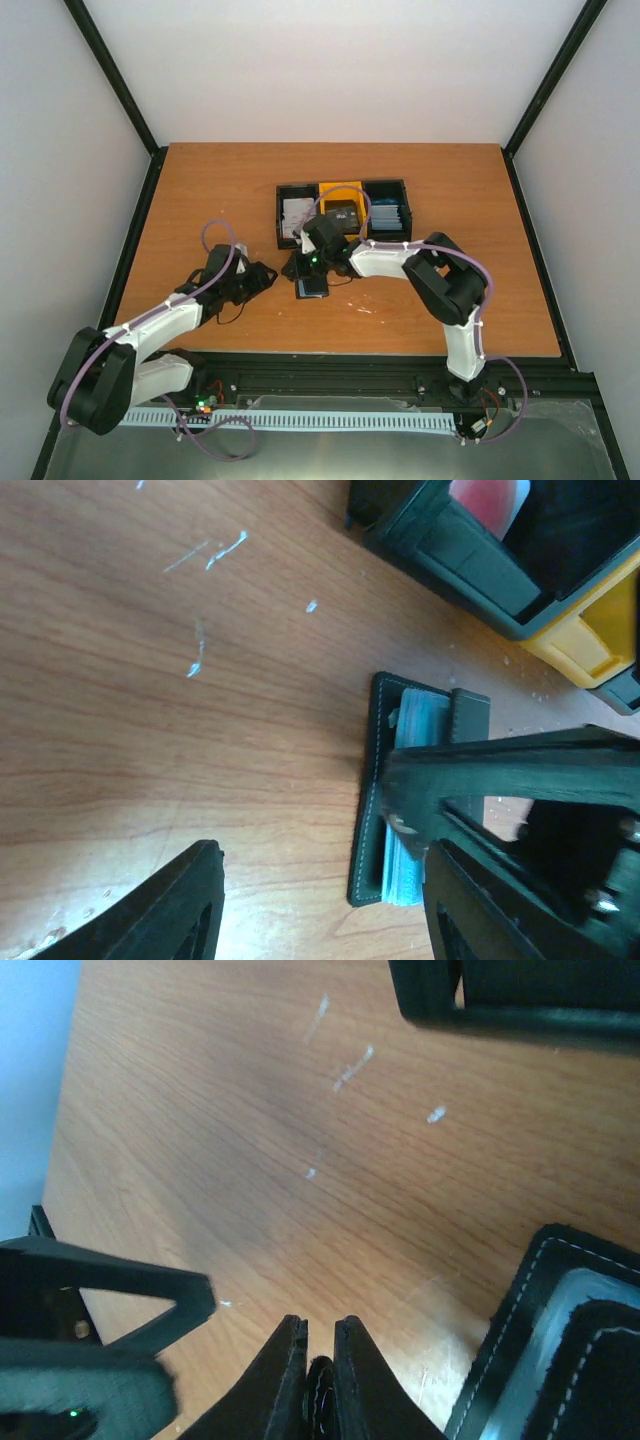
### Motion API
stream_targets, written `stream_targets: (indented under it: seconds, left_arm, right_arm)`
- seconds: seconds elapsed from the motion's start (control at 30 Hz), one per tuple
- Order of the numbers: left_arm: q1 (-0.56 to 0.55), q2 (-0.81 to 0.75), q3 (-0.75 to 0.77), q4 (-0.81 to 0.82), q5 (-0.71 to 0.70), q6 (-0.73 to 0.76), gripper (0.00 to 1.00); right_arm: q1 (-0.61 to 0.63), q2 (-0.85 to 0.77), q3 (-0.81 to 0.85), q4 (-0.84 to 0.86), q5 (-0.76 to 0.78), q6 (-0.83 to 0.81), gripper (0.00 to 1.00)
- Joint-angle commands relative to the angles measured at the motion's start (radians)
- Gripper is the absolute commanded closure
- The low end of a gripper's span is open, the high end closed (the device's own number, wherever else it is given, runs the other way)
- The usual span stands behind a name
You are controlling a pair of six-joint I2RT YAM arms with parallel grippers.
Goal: Put the credit cards into the card holder
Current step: Close the card holder at the center of the board.
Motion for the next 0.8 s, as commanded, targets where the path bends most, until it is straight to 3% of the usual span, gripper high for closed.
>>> stream_targets:
  seconds: [0.0,0.13,0.27,0.37,0.47,0.6,0.77]
  left_arm:
    - [0.007,-0.036,-0.022,-0.028,-0.008,-0.023,0.44]
    - [0.007,-0.033,-0.018,-0.014,0.036,0.001,0.43]
    - [0.007,-0.019,-0.002,-0.012,0.056,0.026,0.43]
    - [0.006,-0.01,0.014,-0.012,0.067,0.049,0.4]
    - [0.007,0.001,0.025,-0.01,0.076,0.065,0.39]
    - [0.006,0.018,0.028,0.015,0.107,0.099,0.38]
    - [0.007,0.047,0.043,0.096,0.239,0.191,0.38]
  right_arm:
    - [0.023,0.072,0.046,0.058,-0.067,0.022,0.91]
    - [0.025,0.073,0.073,0.027,-0.03,-0.005,0.85]
    - [0.025,0.023,0.097,-0.052,0.026,-0.046,0.61]
    - [0.024,-0.041,0.093,-0.121,0.08,-0.069,0.51]
    - [0.022,-0.123,0.055,-0.17,0.154,-0.075,0.45]
    - [0.02,-0.245,-0.031,-0.215,0.276,-0.051,0.43]
    - [0.014,-0.288,-0.105,-0.312,0.384,0.013,0.42]
